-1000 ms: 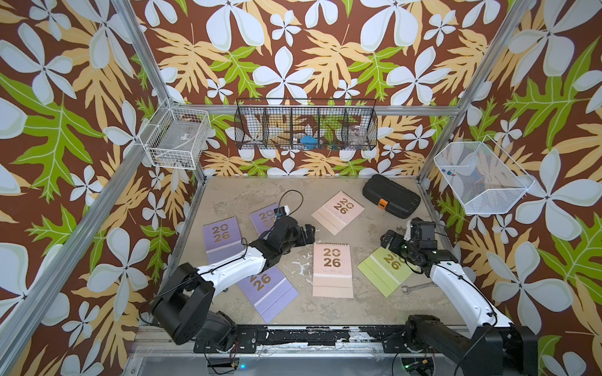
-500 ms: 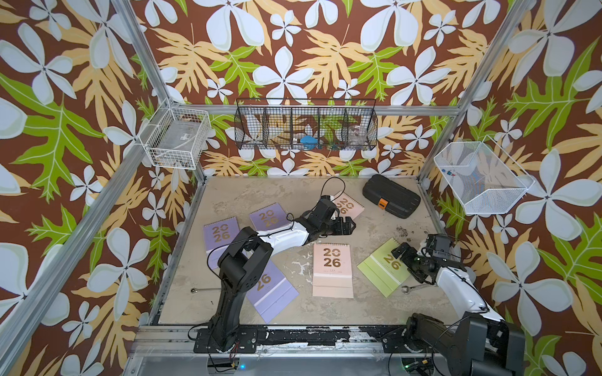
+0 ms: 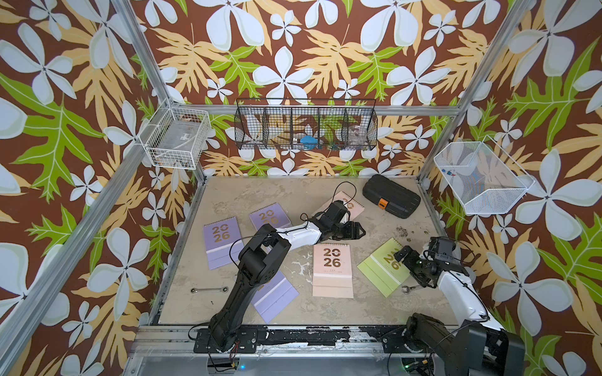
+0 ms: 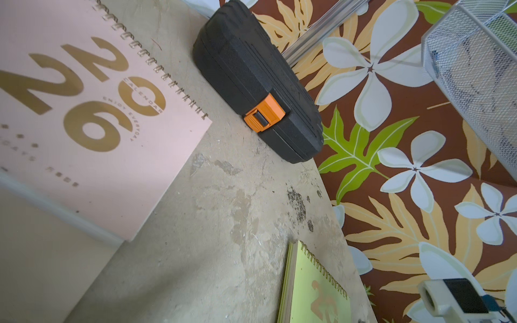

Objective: Stack the calendars
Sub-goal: Pick up the calendar at the center of the board.

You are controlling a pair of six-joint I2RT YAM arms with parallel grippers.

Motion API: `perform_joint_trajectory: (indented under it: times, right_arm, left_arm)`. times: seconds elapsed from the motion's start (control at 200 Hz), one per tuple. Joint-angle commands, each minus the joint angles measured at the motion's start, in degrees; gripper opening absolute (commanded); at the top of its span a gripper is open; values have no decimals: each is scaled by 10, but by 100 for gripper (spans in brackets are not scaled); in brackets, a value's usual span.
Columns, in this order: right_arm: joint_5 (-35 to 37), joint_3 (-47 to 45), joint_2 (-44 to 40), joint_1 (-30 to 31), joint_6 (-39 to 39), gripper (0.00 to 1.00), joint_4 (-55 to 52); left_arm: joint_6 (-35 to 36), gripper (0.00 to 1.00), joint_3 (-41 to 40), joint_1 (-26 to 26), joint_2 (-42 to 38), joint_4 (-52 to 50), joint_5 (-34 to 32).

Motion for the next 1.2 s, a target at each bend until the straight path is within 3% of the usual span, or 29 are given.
perform_joint_trajectory:
  times: [0.0,0.3,0.53,0.666,0.786,1.041,1.196]
  right_arm:
    - [-5,-3,7,0,-3,100,4]
    - [-27,-31,11,-5,-5,100,19]
    - [-99,-46,27,-43,-11,100,49]
    - [-130,-56,34,-56,-10,100,62]
    - [-142,-53,46,-57,-10,100,60]
    - [-78,-51,17,-58,6,100,12]
    - [-79,-57,21,-57,5,100,13]
  left_arm:
    - [-8,73,7,-8,6,1,13]
    - [-29,54,25,-26,35,4,20]
    - [-38,31,35,-30,57,4,31]
    - [-46,23,40,-31,70,3,42]
    - [-58,19,50,-31,83,1,58]
    - [-59,16,69,-33,99,-24,64]
    - [-55,15,77,-33,104,-39,63]
